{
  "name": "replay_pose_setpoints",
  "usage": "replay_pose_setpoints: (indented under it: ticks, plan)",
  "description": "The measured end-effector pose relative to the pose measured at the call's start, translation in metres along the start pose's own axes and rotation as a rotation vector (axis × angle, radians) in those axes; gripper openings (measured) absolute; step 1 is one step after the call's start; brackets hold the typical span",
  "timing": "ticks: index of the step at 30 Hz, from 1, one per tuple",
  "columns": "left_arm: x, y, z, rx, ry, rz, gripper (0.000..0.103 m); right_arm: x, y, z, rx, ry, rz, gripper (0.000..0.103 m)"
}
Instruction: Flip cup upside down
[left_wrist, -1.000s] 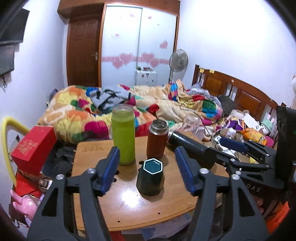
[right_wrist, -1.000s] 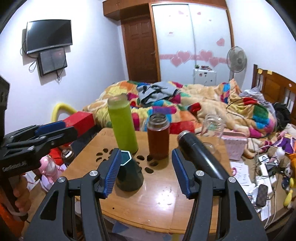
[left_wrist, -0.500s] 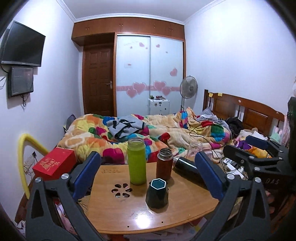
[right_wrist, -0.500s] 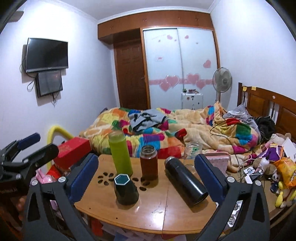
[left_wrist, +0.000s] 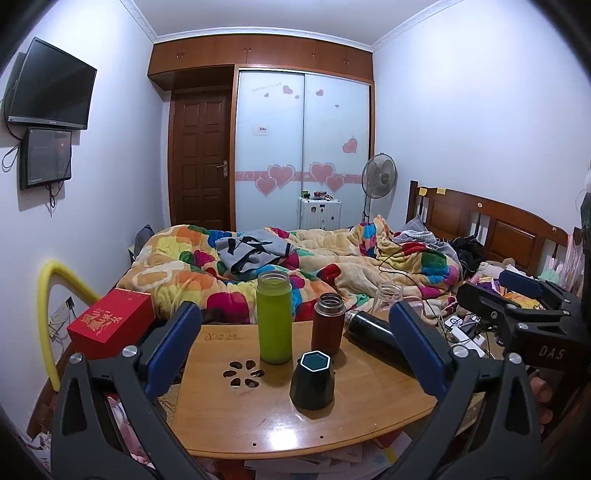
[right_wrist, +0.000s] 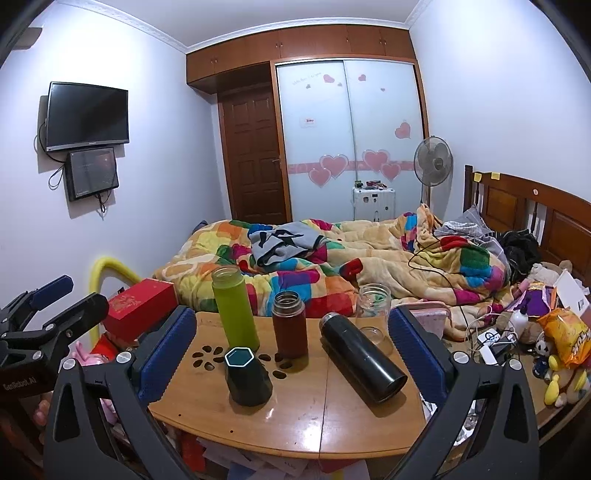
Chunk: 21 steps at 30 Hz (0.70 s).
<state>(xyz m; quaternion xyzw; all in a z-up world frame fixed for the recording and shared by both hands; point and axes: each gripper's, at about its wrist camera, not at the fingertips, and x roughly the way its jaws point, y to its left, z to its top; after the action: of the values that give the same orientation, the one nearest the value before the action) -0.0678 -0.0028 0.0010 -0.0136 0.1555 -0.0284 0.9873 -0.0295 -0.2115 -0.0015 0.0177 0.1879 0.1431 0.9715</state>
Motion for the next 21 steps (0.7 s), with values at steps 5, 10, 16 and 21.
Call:
replay_pose_setpoints:
  ticks: [5,10,16,21]
  plan:
    - [0.0007,-0.0001,-0.0031,0.0,0.005,-0.004,0.103,-0.0004,-0.0003,0.0001,-0.002,-0.001,0.001,0.103]
    - [0.0004,-0.0001,-0.0033,0.0,0.005,-0.005,0.103,-0.0016,0.0013,-0.0002,-0.009,-0.003,0.006,0.103]
    - [0.0004,-0.0001,-0.0029,0.002,0.004,-0.003,0.103,-0.0017,0.0045,0.0005,-0.013,-0.004,0.011,0.103]
    - [0.0011,0.0001,-0.0031,0.005,0.005,-0.002,0.103,-0.0018,0.0048,0.0004,-0.012,-0.005,0.011,0.103]
